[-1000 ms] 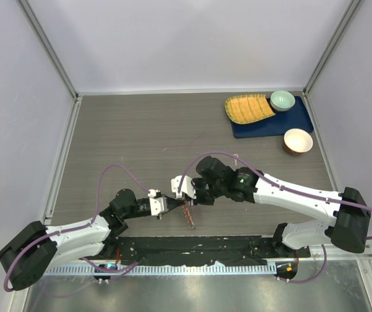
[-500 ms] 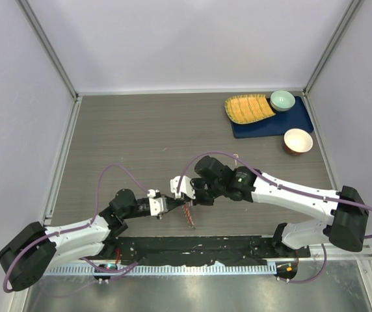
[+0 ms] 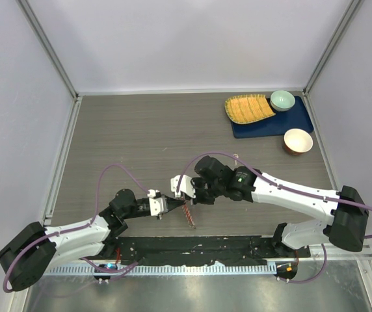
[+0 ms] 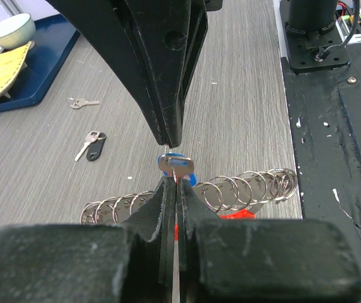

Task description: Put the keys on the keyring

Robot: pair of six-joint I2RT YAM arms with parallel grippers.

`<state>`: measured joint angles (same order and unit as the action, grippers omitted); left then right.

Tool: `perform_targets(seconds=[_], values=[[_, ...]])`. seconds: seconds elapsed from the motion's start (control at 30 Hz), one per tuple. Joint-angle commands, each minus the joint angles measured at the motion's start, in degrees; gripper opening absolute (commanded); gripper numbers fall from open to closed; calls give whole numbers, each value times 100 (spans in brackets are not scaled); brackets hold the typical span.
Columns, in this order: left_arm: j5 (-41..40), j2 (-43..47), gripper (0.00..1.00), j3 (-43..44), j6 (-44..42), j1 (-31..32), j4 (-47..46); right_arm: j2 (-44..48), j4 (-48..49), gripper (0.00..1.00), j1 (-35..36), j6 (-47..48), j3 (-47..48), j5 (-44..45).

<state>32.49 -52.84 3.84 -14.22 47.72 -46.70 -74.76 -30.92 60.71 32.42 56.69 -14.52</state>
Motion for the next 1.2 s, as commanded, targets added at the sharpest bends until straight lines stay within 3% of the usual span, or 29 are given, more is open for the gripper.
perform_targets(seconds=[0.0, 1.17], values=[[29, 72, 4, 240, -99, 9, -208, 102, 95, 1, 38, -26, 176, 38], [-41, 63, 4, 249, -160, 9, -147, -21, -143, 1, 38, 53, 334, -648]])
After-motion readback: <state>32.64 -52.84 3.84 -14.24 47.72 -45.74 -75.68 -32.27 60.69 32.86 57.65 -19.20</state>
